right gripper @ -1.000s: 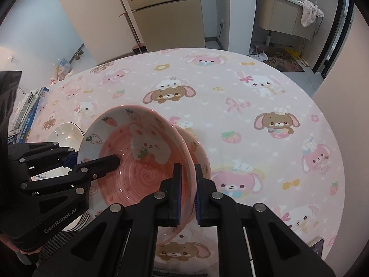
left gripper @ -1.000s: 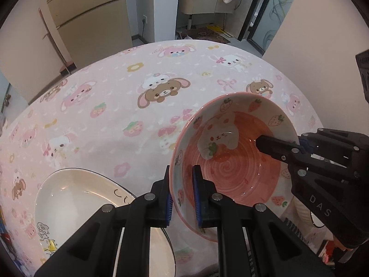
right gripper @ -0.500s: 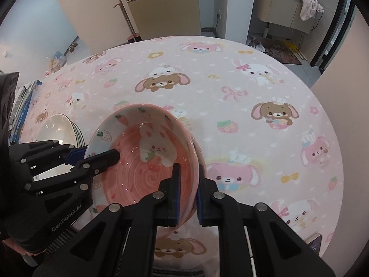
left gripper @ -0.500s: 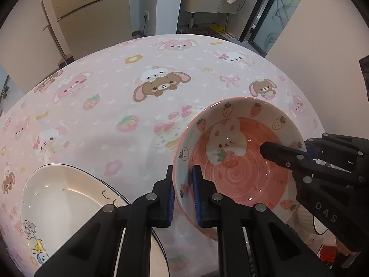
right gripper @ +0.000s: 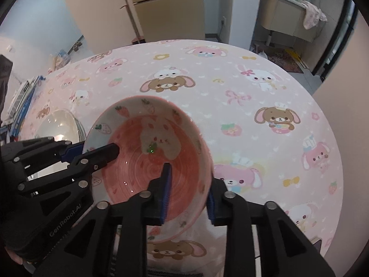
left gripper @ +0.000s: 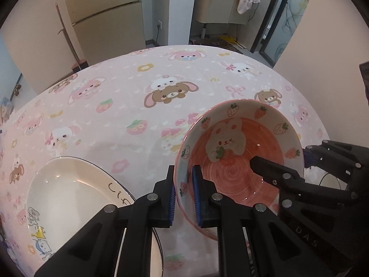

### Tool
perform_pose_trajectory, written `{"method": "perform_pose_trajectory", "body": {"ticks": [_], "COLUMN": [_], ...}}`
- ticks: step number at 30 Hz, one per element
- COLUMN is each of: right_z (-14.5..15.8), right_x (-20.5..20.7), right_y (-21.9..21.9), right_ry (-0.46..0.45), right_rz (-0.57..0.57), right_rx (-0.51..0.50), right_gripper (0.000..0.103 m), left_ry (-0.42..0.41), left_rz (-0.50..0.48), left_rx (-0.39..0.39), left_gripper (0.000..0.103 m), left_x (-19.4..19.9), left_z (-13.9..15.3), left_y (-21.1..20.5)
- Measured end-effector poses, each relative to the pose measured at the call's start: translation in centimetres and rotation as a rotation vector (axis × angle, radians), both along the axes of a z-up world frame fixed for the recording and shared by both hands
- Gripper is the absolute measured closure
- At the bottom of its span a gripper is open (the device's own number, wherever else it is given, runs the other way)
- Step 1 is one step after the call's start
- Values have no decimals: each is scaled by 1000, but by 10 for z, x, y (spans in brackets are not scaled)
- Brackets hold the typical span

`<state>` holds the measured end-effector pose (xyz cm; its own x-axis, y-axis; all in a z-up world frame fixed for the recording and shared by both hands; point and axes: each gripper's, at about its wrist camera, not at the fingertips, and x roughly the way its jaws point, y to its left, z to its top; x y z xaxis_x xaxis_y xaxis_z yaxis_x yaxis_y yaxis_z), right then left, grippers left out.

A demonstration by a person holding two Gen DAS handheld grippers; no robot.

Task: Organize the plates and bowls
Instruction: 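Lower the bowl into the other pink bowl and open the left gripper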

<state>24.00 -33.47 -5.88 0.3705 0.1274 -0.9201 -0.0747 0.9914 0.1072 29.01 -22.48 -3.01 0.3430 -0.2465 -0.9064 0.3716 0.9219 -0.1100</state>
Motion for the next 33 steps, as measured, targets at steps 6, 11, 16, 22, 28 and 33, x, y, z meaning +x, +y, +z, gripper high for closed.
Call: {"method": "perform_pose_trajectory", "body": {"ticks": [6,11,16,22,28,33], "right_z": [4,1,-6,-5,0,26], "right_x": [-3,2,17,15,15,0], "right_y": [17,26,4,0,-11,-16], "right_ry": [-50,-61,27,37,51,-7], "right_rz": [33,59,-22,-3,-33,-53], "right_rx": [-132,-253,-113,-54,23,46], "right_gripper": [68,67,66,66,66,53], "left_ry": [23,48,29,56,-44,-152], "left_rz": [23,-40,-28,-21,-8,52], "left_rx": [-8,39,50,49,-10,11], "left_gripper": [88,88,88,88,85,39], "left_x": [3,4,2,7,-5,-37], "left_z": [-2,-6,-5,-5,35,70], "left_y": [1,-4,-7,-4,18,37]}}
